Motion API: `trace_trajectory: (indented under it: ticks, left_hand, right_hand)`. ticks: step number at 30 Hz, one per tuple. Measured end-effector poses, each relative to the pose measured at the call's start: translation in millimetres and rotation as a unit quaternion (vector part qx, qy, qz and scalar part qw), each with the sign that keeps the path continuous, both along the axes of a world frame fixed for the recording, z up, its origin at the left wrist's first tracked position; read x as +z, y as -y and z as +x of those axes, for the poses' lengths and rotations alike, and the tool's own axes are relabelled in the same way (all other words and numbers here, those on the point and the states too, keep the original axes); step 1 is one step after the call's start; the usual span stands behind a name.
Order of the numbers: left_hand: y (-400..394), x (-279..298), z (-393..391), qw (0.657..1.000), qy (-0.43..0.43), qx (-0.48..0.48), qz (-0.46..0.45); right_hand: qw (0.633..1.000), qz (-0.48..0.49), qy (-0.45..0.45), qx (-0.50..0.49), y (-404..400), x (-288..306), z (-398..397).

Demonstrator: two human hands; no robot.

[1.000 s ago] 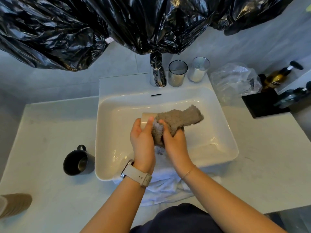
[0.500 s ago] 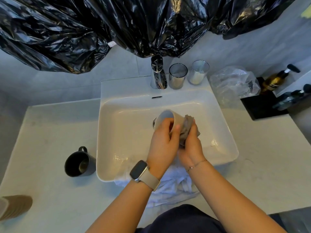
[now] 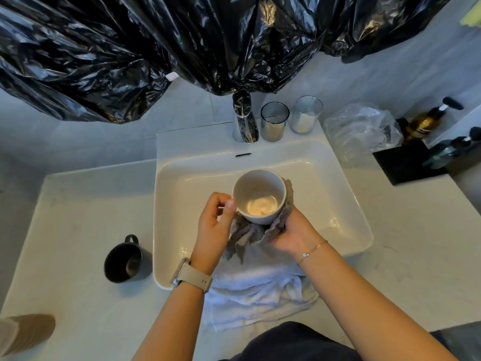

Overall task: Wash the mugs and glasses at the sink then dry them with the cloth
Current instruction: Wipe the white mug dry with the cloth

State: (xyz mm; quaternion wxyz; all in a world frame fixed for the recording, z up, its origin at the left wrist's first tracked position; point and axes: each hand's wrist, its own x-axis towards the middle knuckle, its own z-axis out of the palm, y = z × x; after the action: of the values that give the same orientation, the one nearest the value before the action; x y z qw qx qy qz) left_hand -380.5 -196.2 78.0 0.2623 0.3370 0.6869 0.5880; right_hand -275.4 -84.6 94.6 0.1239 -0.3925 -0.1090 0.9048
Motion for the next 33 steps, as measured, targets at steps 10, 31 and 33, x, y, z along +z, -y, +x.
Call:
trace_trajectory:
  ticks: [10, 31, 33]
  left_hand:
    - [12.2, 14.3, 3.5, 0.996, 0.082, -0.029, 0.027]
    - [21.8, 45.3, -1.1, 0.99, 0.085, -0.087, -0.068]
    - [20.4, 49.9, -1.7, 0.984, 0.1, -0.12, -0.086]
  right_hand:
    - [0.991, 0.109, 0.08, 0.011, -9.0, -7.8, 0.7]
    - [0.111, 0.801, 0.033, 0.587, -25.9, 62.3, 31.0]
    - [0.09, 0.829, -0.022, 0.552, -26.4, 59.1, 26.9]
